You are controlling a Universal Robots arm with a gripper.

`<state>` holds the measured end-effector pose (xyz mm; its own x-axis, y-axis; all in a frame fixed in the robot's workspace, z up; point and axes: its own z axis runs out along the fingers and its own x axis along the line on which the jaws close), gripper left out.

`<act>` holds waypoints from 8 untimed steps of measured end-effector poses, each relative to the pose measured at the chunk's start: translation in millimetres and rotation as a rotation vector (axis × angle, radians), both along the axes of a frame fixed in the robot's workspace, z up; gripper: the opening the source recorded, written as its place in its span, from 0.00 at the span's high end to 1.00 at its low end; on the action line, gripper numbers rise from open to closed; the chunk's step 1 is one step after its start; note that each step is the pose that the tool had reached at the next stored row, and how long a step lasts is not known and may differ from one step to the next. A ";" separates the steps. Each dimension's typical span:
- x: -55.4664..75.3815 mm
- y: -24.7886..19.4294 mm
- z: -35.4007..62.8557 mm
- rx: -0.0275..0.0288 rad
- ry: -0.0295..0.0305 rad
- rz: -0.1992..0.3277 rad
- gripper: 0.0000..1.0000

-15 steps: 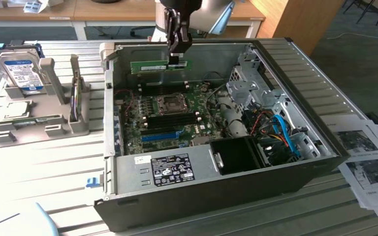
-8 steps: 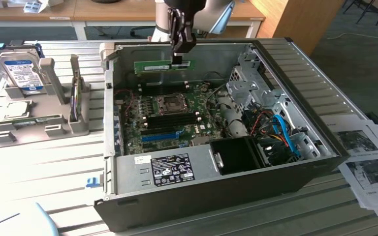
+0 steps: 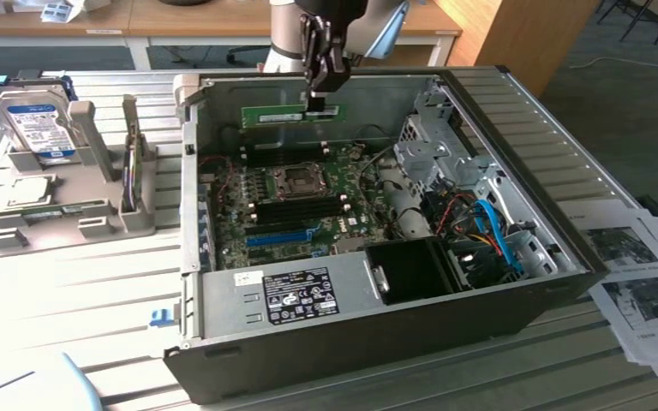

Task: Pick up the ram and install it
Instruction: 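Pick up the ram and move it above insertion slot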

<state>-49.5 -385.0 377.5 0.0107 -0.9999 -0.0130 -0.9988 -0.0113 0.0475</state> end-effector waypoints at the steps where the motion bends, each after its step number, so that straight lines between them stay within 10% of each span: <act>1: 0.1 0.0 0.0 0.0001 0.0000 0.000 0.89; 8: 0.1 0.1 -0.9 0.0003 -0.0001 0.000 0.89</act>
